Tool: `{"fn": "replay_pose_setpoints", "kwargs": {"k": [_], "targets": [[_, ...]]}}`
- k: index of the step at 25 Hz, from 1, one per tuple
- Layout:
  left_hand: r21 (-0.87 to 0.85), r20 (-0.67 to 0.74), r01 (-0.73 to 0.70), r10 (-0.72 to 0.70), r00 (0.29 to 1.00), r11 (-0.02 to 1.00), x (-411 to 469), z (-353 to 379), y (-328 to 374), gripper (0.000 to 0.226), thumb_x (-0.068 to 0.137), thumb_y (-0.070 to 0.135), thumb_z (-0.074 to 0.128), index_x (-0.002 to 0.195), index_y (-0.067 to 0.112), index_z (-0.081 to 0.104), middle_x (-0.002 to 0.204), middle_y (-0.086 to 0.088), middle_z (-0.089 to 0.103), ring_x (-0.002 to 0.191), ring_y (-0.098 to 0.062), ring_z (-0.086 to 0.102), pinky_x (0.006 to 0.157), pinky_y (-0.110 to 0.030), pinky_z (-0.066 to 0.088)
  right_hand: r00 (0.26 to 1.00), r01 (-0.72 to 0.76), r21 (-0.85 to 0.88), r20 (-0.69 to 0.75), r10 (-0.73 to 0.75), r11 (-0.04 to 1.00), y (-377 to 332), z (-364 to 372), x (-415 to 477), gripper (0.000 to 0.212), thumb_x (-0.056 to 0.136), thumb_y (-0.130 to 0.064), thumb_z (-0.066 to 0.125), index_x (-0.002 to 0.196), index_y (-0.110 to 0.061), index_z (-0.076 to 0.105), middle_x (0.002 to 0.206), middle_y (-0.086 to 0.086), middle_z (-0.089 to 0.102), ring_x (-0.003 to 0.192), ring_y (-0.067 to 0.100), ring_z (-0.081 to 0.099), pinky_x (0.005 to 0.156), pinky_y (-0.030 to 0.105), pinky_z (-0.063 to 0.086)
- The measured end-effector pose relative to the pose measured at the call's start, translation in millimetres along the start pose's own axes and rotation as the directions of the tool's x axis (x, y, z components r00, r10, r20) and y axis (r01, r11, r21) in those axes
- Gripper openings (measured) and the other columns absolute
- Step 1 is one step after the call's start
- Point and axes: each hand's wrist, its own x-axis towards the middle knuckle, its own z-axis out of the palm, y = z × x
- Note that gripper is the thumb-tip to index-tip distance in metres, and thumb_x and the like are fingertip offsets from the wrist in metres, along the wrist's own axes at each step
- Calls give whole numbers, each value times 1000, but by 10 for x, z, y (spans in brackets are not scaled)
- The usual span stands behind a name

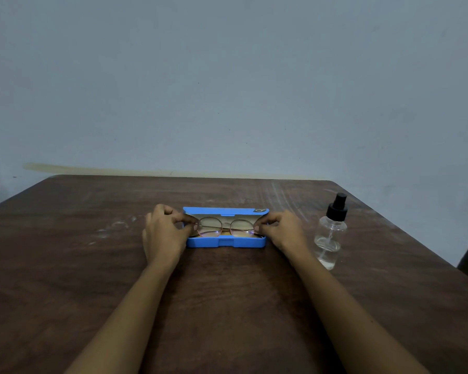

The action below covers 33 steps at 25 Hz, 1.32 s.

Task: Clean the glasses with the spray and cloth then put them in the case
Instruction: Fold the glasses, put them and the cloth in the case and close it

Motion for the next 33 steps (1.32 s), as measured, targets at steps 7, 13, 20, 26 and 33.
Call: {"fn": "replay_pose_setpoints", "kwargs": {"k": [7, 13, 20, 26, 33], "targets": [[17, 85, -48, 47, 995, 999, 16, -31, -12, 16, 77, 20, 67, 93, 17, 71, 97, 4, 46, 103, -18, 47, 76, -32, 42, 1000, 10, -12, -3, -10, 1000, 8, 13, -18, 12, 81, -12, 65, 90, -11, 72, 102, 12, 68, 88, 18, 58, 54, 13, 35], [-184, 51, 67, -59, 997, 981, -56, -37, -9, 22, 83, 19, 53, 95, 12, 70, 111, -7, 59, 98, -18, 52, 81, -31, 40, 998, 41, 102, -42, -37, 994, -7, -3, -154, 24, 89, -8, 47, 102, -10, 67, 99, -1, 62, 85, 11, 55, 68, 22, 42], [-393, -98, 111, -161, 982, 913, -136, -111, 7, 25, 76, 34, 43, 73, 15, 57, 69, -5, 57, 74, -29, 53, 64, -31, 35, 984, 33, 297, -179, 22, 954, -10, 122, -236, 24, 95, -21, 40, 112, -8, 49, 98, 4, 58, 83, 12, 51, 64, 22, 38], [-476, 75, 53, -19, 997, 878, -158, -80, 123, 33, 95, 29, 36, 120, 23, 56, 112, 12, 48, 107, -6, 42, 90, -26, 33, 997, 58, 433, -63, -34, 899, 17, 97, -246, 41, 96, -40, 32, 135, -29, 38, 142, -3, 41, 132, 15, 35, 104, 30, 27], [-400, 56, -15, 40, 998, 917, -160, -4, 59, 21, 92, 25, 46, 101, 12, 60, 106, 1, 50, 94, -13, 49, 79, -26, 34, 998, 52, 366, -53, -36, 929, 56, 131, -214, 26, 92, -40, 43, 105, -21, 55, 111, -1, 58, 104, 15, 53, 82, 27, 38]]}}
